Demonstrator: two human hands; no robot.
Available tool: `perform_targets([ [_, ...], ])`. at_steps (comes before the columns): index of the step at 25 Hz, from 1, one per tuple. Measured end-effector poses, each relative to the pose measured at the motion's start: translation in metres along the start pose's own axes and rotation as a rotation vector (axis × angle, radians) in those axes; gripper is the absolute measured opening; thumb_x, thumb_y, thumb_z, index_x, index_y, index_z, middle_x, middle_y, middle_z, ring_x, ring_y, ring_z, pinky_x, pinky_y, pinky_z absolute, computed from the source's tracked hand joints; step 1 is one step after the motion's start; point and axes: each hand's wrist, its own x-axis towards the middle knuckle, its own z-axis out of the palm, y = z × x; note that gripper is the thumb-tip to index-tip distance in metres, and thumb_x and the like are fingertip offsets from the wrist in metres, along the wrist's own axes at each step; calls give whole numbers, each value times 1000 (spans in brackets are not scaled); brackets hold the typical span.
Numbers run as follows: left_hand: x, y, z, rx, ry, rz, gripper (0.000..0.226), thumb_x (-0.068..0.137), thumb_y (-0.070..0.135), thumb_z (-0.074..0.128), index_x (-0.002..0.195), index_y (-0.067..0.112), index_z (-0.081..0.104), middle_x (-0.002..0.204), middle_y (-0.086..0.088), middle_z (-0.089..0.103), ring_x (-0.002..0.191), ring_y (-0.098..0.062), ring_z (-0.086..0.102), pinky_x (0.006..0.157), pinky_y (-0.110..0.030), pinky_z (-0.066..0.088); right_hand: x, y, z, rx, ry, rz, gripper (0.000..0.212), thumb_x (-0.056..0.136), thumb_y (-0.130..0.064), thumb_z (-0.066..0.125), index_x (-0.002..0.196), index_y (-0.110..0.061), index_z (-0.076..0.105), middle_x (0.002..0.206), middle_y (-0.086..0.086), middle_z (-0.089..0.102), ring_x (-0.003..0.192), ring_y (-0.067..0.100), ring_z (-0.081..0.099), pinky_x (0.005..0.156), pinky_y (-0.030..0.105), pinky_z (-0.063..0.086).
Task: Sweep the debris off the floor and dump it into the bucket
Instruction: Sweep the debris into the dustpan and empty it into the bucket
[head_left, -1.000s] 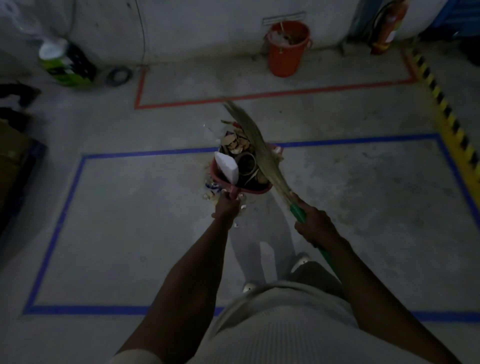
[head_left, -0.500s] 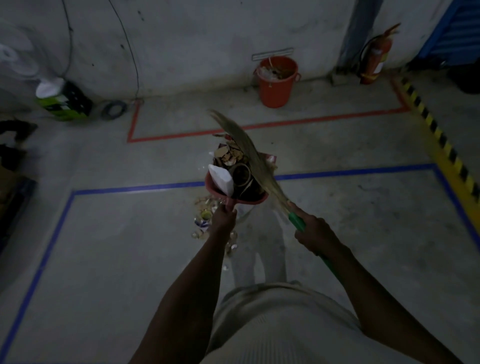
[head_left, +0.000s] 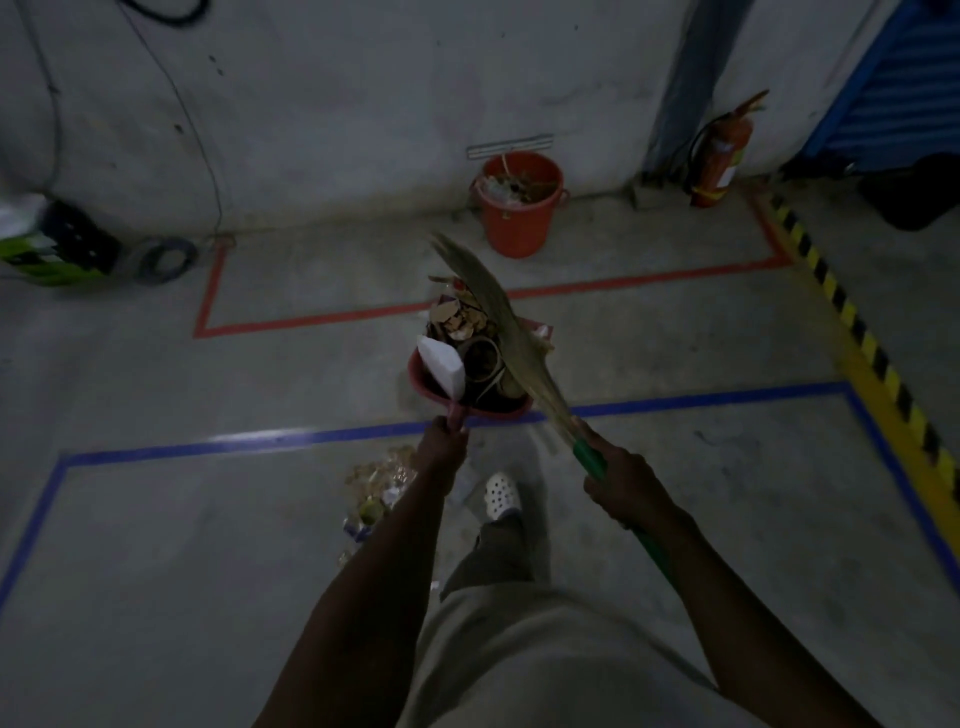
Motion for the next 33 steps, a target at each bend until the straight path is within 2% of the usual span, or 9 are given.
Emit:
perform_targets([
  [2,51,36,11,23,-20,28,23,97,15,56,118,4,59,91,-12,64,73,-16,57,55,-23,44,53,-7,-22,-17,13,20,100,89,-22,60,132,-83,-6,91,1,61,71,23,63,52,27,48],
  [6,139,109,28,152,1,67,25,95,17,59,113,0,62,106,-24,68,93,-33,65,77,-38,49,141,-30,-66,22,31,74,92,92,-14,58,145,-73,11,88,3,61,62,19,56,45,25,43],
  [9,200,170,39,199,-12,71,25,94,19,61,113,2,63,107,-21,68,100,-35,65,86,-40,50,204,-49,-96,81,33,91,89,93,-6,56,151,-62,18,97,7,65,61,14,55,45,22,44],
  [13,270,237,60,161,-51,71,25,94,14,60,113,-2,62,108,-25,68,95,-35,67,79,-39,53,284,-65,-134,70,35,115,91,93,-7,59,153,-58,14,97,16,66,71,31,62,58,36,54],
  [17,344,297,91,155,-48,63,25,94,15,60,113,-2,62,107,-25,67,97,-37,67,81,-42,53,383,-60,-168,34,46,121,94,92,-13,62,151,-63,9,98,8,67,70,28,66,58,40,59],
  [20,403,345,116,149,-29,72,27,95,18,60,116,1,62,108,-21,67,96,-33,67,70,-32,49,466,-49,-202,49,53,80,100,88,-13,60,139,-78,3,88,3,67,62,20,62,48,30,52],
  [25,489,434,154,115,-26,29,22,96,14,59,112,-1,61,107,-26,66,83,-26,59,69,-34,43,587,-41,-277,118,50,67,98,86,-18,59,128,-87,3,80,-5,63,52,13,61,38,19,45],
  [30,549,492,175,126,-32,-39,25,96,19,57,117,5,60,107,-18,66,91,-28,61,73,-35,45,672,-56,-318,80,-37,102,93,89,-17,60,142,-74,8,82,-4,63,55,10,61,39,18,45],
  [33,603,522,191,129,-32,-97,25,97,20,57,119,9,60,104,-13,65,86,-22,59,66,-29,44,739,-58,-336,60,-99,109,92,88,-19,60,148,-68,10,87,-2,63,60,13,62,39,14,42],
])
